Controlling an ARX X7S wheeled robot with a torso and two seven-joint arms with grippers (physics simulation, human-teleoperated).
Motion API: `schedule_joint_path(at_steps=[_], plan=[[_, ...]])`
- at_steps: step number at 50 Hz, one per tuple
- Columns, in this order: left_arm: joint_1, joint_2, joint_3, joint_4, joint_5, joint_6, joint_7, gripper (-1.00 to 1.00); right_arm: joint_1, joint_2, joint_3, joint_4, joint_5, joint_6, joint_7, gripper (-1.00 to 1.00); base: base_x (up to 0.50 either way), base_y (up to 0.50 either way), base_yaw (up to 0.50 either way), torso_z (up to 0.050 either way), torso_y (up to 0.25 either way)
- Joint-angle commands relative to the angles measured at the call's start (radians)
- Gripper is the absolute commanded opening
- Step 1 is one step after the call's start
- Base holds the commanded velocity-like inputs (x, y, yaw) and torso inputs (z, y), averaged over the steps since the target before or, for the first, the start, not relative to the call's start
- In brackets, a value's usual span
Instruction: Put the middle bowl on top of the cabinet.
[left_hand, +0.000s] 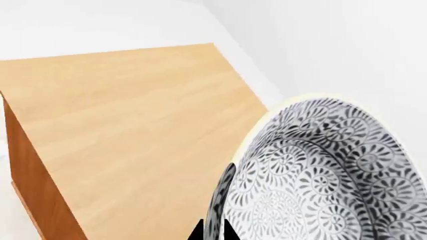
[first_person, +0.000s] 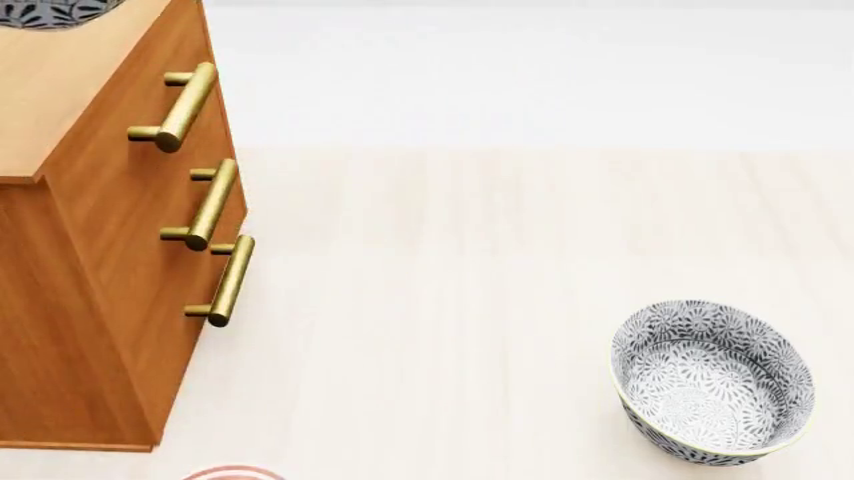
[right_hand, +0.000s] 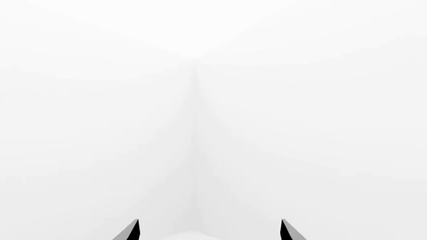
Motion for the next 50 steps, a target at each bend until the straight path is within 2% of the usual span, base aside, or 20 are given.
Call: schedule_joint_path(at_steps=[1, 21, 31, 50], plan=[[-0.056, 0.034, 0.071, -0.232, 0.046, 0.025, 0.058, -1.00, -0.015, -0.001, 0.006, -0.004, 0.003, -0.013, 0.004, 1.00, 0.00, 0.00, 0.00, 0.000, 0.000], [-0.038, 0.083, 0.095, -0.488, 0.077, 0.049, 0.169, -1.00, -0.018, 0.003, 0.007, -0.002, 0.002, -0.019, 0.011, 1.00, 0.00, 0.00, 0.00, 0.000, 0.001], [0.004, 0.085, 0.099, -0.539, 0.091, 0.080, 0.243, -1.00, -0.018, 0.004, 0.006, -0.003, -0.001, -0.018, 0.014, 1.00, 0.00, 0.00, 0.00, 0.000, 0.000], [0.044, 0.088, 0.118, -0.558, 0.117, 0.097, 0.261, -1.00, -0.019, 0.009, -0.004, -0.007, -0.009, -0.013, 0.016, 1.00, 0.00, 0.00, 0.00, 0.000, 0.000]])
